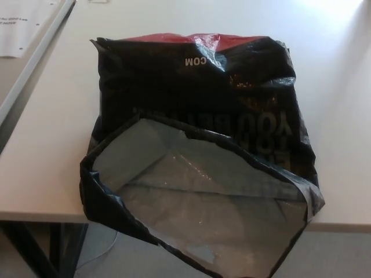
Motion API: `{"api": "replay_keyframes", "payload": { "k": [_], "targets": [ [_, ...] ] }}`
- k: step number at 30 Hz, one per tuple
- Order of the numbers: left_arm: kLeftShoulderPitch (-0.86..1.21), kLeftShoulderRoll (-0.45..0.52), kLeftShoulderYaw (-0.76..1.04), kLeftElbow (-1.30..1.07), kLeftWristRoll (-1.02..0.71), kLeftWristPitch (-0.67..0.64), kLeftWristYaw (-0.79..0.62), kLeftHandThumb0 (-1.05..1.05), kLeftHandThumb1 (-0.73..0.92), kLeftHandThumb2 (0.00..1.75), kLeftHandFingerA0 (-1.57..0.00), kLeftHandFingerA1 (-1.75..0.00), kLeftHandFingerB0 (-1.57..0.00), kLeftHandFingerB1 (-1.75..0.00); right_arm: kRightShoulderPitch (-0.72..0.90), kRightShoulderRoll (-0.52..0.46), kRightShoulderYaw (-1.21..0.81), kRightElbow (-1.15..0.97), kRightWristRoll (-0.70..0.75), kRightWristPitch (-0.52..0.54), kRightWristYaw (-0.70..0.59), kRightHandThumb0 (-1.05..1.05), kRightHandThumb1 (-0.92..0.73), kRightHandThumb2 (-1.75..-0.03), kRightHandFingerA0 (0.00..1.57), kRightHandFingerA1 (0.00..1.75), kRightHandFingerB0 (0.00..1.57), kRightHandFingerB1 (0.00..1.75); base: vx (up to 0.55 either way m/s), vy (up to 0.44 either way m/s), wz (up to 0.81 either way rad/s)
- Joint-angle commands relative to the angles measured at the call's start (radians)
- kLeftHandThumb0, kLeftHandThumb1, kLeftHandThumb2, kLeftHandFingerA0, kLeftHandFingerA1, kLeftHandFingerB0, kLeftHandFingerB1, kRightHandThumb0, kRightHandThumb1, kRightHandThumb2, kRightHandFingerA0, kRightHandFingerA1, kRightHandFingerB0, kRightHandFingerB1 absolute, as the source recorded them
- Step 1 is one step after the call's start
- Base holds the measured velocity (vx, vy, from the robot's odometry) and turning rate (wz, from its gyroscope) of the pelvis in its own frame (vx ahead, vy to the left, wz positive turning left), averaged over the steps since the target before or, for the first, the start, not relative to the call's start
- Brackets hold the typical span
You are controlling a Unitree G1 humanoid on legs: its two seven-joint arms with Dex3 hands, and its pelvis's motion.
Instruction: A plastic bag is kept infront of the robot in the middle of the desk and the robot uses both its hands to grab it from the top and lifts it up and then releases it.
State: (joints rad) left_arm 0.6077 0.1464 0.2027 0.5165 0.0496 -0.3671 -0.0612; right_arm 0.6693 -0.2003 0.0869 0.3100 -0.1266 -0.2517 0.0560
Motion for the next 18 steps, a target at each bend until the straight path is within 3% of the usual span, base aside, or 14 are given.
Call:
{"api": "replay_keyframes", "payload": {
  "k": [1,2,3,4,6,8,9,11,13,14,16,18],
  "targets": [
    [0.247,-0.074,0.211,-0.397,-0.094,-0.829,0.072,-0.35,0.47,0.54,-0.51,-0.59,-0.23,-0.29,0.350,0.047,-0.021,-0.522,-0.083,-0.607,-0.111,-0.43,-0.48,-0.66,0.14,0.42,0.06,0.21,0.00,0.000,0.00],
    [0.249,-0.079,0.212,-0.404,-0.100,-0.823,0.072,-0.35,0.47,0.54,-0.51,-0.59,-0.23,-0.29,0.355,0.052,-0.028,-0.530,-0.103,-0.596,-0.123,-0.43,-0.48,-0.66,0.14,0.42,0.06,0.21,0.00,0.000,0.00],
    [0.261,-0.082,0.211,-0.423,-0.109,-0.801,0.066,-0.39,0.47,0.54,-0.51,-0.52,-0.20,-0.29,0.370,0.055,-0.038,-0.557,-0.130,-0.559,-0.134,-0.41,-0.51,-0.55,0.24,0.37,0.05,0.27,0.00,0.000,0.00],
    [0.267,-0.084,0.217,-0.427,-0.106,-0.790,0.065,-0.35,0.44,0.53,-0.46,-0.40,-0.17,-0.29,0.380,0.059,-0.043,-0.577,-0.149,-0.533,-0.143,-0.40,-0.41,-0.61,0.23,0.43,0.08,0.29,0.00,0.000,0.00],
    [0.279,-0.085,0.222,-0.442,-0.103,-0.766,0.058,-0.30,0.44,0.54,-0.37,-0.36,-0.22,-0.29,0.384,0.071,-0.057,-0.587,-0.190,-0.528,-0.168,-0.38,-0.43,-0.58,0.23,0.42,0.09,0.32,0.00,0.000,0.00],
    [0.289,-0.092,0.228,-0.464,-0.089,-0.740,0.059,-0.26,0.45,0.54,-0.37,-0.36,-0.20,-0.29,0.384,0.072,-0.065,-0.594,-0.211,-0.528,-0.175,-0.38,-0.43,-0.58,0.21,0.42,0.09,0.32,0.00,0.000,0.00],
    [0.287,-0.095,0.234,-0.477,-0.084,-0.722,0.063,-0.12,0.33,0.82,-0.29,-0.56,-0.10,-0.48,0.373,0.085,-0.069,-0.592,-0.221,-0.529,-0.191,-0.30,-0.43,-0.57,0.21,0.41,0.13,0.32,0.00,0.000,0.00],
    [0.275,-0.106,0.256,-0.484,-0.065,-0.721,0.077,-0.07,0.33,0.83,-0.30,-0.56,-0.12,-0.49,0.372,0.103,-0.076,-0.610,-0.227,-0.504,-0.204,-0.10,-0.49,-0.55,0.20,0.37,0.17,0.30,0.00,0.000,0.00],
    [0.273,-0.118,0.280,-0.503,-0.042,-0.703,0.091,-0.06,0.36,0.84,-0.26,-0.55,-0.11,-0.48,0.362,0.113,-0.089,-0.617,-0.228,-0.491,-0.213,-0.04,-0.51,-0.55,0.19,0.37,0.17,0.30,0.00,0.000,0.00],
    [0.273,-0.125,0.286,-0.511,-0.034,-0.699,0.095,-0.09,0.52,0.55,-0.33,-0.33,-0.23,-0.29,0.347,0.110,-0.104,-0.610,-0.225,-0.503,-0.216,0.00,-0.51,-0.54,0.20,0.38,0.16,0.30,0.00,0.000,0.00],
    [0.264,-0.130,0.312,-0.544,-0.018,-0.669,0.109,-0.14,0.48,0.56,-0.30,-0.32,-0.29,-0.31,0.280,0.097,-0.149,-0.582,-0.226,-0.528,-0.232,-0.04,-0.49,-0.54,0.20,0.38,0.18,0.31,0.00,0.000,0.00],
    [0.248,-0.101,0.337,-0.561,0.000,-0.636,0.105,-0.12,0.48,0.54,-0.28,-0.33,-0.30,-0.31,0.226,0.089,-0.176,-0.593,-0.223,-0.485,-0.233,-0.10,-0.47,-0.55,0.18,0.38,0.15,0.30,0.00,0.000,0.00]
  ]
}}
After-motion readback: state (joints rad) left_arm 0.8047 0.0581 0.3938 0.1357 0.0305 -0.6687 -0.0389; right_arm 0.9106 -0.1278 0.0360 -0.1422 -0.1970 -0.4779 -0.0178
